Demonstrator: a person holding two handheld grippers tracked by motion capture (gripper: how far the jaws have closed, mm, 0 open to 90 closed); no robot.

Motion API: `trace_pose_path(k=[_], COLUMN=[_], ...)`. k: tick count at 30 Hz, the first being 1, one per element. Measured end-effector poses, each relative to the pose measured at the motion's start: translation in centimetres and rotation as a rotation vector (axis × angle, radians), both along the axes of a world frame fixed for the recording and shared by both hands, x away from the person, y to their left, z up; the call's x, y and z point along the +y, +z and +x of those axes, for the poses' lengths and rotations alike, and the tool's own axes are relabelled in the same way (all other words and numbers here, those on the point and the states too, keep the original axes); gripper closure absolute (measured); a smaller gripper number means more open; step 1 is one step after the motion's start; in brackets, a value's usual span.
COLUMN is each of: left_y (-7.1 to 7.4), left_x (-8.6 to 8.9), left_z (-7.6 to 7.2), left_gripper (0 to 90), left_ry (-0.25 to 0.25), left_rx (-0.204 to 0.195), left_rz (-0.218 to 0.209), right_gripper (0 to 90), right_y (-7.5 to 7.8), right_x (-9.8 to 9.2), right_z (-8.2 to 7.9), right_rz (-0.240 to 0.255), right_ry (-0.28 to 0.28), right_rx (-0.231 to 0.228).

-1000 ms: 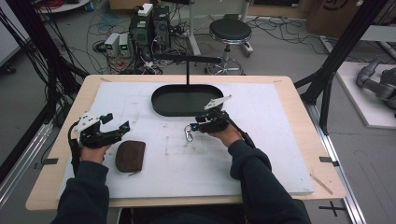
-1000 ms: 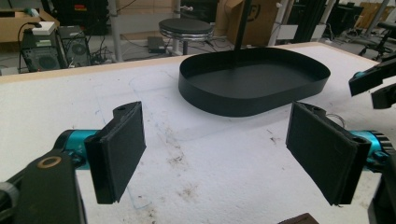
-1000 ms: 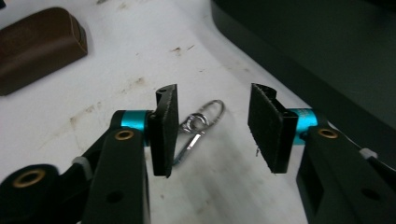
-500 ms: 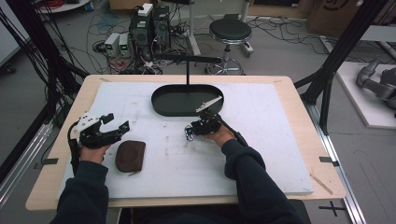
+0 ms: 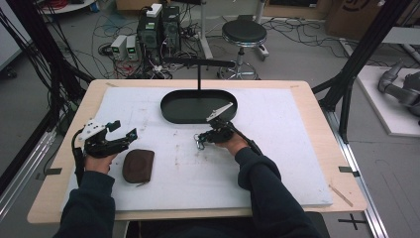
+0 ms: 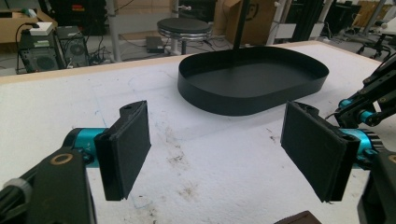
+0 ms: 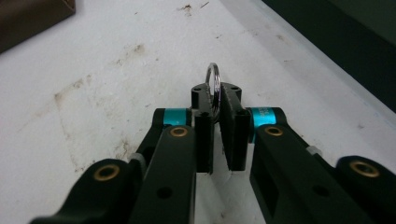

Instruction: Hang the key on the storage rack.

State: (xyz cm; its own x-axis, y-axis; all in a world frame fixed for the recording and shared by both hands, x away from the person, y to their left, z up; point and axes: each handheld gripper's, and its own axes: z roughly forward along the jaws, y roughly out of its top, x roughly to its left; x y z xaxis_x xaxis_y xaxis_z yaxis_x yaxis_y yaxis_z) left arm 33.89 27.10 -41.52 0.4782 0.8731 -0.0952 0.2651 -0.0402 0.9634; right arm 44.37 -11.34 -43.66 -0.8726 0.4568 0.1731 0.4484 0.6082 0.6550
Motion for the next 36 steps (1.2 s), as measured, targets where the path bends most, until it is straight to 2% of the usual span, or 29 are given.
trace_pose_path(k=[3,8,9,11,12,15,17,18,21,23,25,26,27,30,32,34,36], left_y=[0.0,0.0,0.0,0.0,0.0,0.0,0.0,0.0,0.0,0.0,0.0,0.0,0.0,0.0,0.0,0.0,-0.1], left_x=[0.0,0.0,0.1,0.1,0.1,0.1,0.0,0.0,0.0,0.0,0.0,0.0,0.0,0.0,-0.1,-0.1,-0.1], left_z=[0.0,0.0,0.0,0.0,0.0,0.0,0.0,0.0,0.0,0.0,0.0,0.0,0.0,0.0,0.0,0.0,0.0], left_gripper=[24.0,24.0,24.0,23.9,24.0,23.9,23.9,23.9,24.0,24.0,24.0,24.0,23.9,24.0,23.9,24.0,24.0], left_ry=[-0.001,0.001,0.001,0.002,0.002,0.002,0.002,0.002,-0.001,-0.002,-0.001,-0.001,-0.001,-0.001,-0.002,-0.003,-0.003], left_rx=[0.0,0.001,0.001,0.001,0.002,0.004,0.002,0.002,0.002,0.002,0.003,0.003,0.003,0.004,0.005,0.005,0.005], left_rz=[-0.002,-0.001,-0.001,-0.002,0.0,0.0,0.002,0.002,0.003,0.004,0.005,0.005,0.005,0.006,0.005,0.005,0.005], right_gripper=[88.2,90.0,90.0,90.0,90.0,90.0,90.0,90.0,90.0,90.0,90.0,90.0,90.0,90.0,90.0,90.0,90.0], right_y=[0.1,0.3,0.6,0.8,1.5,2.3,3.7,3.7,5.4,5.9,7.3,7.3,8.1,8.8,9.8,10.4,10.6], right_x=[0.0,0.3,0.3,0.2,-0.4,-1.0,-2.2,-2.2,-3.6,-4.0,-5.3,-5.3,-6.0,-6.6,-7.4,-7.9,-8.1], right_z=[-0.1,-0.5,-0.7,-0.7,-0.8,-0.9,-1.0,-1.0,-0.8,-0.7,-0.1,-0.1,0.5,0.9,2.0,2.7,3.2], right_rz=[-0.006,-0.044,-0.055,-0.052,-0.027,-0.011,0.011,0.011,0.045,0.051,0.069,0.069,0.07,0.083,0.081,0.099,0.097], right_ry=[0.007,0.03,0.034,0.033,0.03,0.029,0.007,0.007,-0.022,-0.036,-0.074,-0.074,-0.098,-0.124,-0.165,-0.193,-0.203], right_rx=[0.002,-0.044,-0.065,-0.072,-0.099,-0.122,-0.173,-0.173,-0.247,-0.261,-0.315,-0.315,-0.347,-0.358,-0.392,-0.402,-0.411])
